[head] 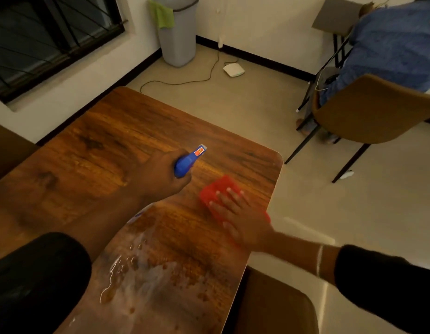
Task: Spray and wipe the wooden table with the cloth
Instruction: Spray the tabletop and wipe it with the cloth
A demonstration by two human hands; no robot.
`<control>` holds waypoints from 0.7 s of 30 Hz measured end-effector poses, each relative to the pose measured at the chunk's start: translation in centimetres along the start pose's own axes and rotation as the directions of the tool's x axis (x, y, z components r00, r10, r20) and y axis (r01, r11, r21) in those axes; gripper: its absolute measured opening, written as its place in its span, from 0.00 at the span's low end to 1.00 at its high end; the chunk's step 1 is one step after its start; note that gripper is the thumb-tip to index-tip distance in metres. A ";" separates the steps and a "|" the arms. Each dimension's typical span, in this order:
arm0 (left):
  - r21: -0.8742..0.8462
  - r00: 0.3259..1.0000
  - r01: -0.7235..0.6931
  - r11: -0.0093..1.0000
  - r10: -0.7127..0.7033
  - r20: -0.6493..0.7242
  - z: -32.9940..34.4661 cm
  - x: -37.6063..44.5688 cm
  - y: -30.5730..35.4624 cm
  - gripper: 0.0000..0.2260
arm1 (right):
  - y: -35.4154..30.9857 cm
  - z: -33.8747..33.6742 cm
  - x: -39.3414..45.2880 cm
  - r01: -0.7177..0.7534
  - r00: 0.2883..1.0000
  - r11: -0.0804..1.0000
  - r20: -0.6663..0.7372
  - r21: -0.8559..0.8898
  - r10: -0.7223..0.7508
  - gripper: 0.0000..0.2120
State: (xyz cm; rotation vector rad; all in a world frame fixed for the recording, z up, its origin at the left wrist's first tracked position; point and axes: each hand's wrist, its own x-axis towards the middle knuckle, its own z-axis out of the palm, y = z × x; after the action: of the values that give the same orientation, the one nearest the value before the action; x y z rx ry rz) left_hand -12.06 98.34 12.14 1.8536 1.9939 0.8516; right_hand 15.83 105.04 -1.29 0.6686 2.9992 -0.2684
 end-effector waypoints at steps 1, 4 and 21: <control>0.003 1.000 0.001 1.000 -0.001 -0.006 0.0 -0.1 0.0 0.13 | -1.3 1.1 -1.8 0.139 0.990 0.990 0.011 0.003 -0.139 0.29; -0.002 1.000 0.001 1.000 -0.001 -0.017 -0.2 -0.5 -0.2 0.13 | 0.9 0.5 -1.6 0.296 0.954 0.954 0.054 -0.040 -0.294 0.28; -0.032 0.995 0.081 0.996 -0.082 -0.051 -4.8 -7.3 0.3 0.12 | -12.2 2.8 -3.5 0.506 0.856 0.863 0.125 0.006 -0.502 0.29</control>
State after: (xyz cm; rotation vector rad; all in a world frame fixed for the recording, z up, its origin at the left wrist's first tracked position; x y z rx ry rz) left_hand -13.64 90.16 14.73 1.7380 2.0612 0.9098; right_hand 13.85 92.20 -1.78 -0.1548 2.9905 -0.2754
